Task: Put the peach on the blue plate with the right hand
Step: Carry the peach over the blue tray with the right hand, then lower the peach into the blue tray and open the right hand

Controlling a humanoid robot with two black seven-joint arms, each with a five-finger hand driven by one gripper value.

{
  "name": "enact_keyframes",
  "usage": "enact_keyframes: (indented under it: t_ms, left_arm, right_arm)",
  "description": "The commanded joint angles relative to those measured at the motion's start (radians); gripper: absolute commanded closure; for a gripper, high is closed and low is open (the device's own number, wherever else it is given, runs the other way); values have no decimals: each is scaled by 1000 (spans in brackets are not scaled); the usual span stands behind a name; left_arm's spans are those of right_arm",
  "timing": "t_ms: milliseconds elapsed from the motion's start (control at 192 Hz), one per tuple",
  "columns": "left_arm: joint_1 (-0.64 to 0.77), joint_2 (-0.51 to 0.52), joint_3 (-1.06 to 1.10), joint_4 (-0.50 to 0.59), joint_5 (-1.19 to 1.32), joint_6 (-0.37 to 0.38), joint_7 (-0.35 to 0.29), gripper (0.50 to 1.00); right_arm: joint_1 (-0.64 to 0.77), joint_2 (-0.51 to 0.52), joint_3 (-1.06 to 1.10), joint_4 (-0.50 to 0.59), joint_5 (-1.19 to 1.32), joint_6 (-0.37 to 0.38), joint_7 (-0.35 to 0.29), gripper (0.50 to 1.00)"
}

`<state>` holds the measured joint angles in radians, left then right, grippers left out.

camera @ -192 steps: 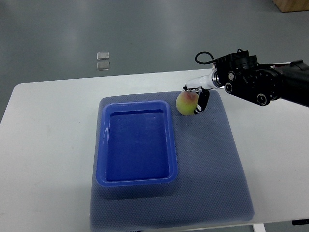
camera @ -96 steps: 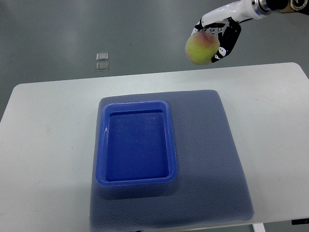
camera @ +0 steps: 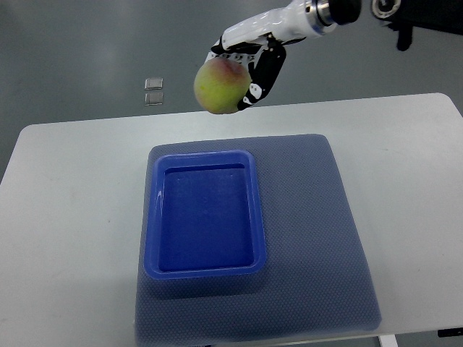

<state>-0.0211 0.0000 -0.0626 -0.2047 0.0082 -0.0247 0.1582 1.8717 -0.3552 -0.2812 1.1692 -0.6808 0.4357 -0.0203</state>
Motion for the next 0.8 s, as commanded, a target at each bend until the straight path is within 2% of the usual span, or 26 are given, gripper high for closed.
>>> enact_keyframes:
  t_ms: [0,166,286,291,312,442,525,530,540,795]
  left_arm:
    - [0,0,1,-4,1,0,0,500]
    - [0,0,0,-15,1,0,0,500]
    - [0,0,0,-15,1,0,0,500]
    - [0,0,0,-16,3,0,0,500]
    - [0,0,0,-15,1,0,0,500]
    - [0,0,0,-13,0,0,0,500]
    - [0,0,0,-13,-1,0,0,500]
    - [0,0,0,-13,-1,0,0,500]
    - [0,0,0,-13,-1,0,0,500]
    - [0,0,0,-13,-1,0,0,500]
  right_arm:
    - [-65,168,-4,-108,1,-23,0,1000]
    - [-178,355,-18,-256,-17,-37,0,1000]
    - [-226,355,-38,-304,-31,-55,-1,1000]
    - [-261,355,-47,-336,-52,-66,-1,1000]
    - [-273,355,-50,-348,-65,-66,-1,1000]
    - [-342,355,-53,-385,-97,-75,-1,1000]
    - [-353,355,-53,-388,-97,-78,0,1000]
    - [-376,355,-52,-390,-98,-81,3,977]
    - [-382,355,-52,-390,-97,-83,3,975]
    - [-439,355,-52,-382,-98,-103,5,969]
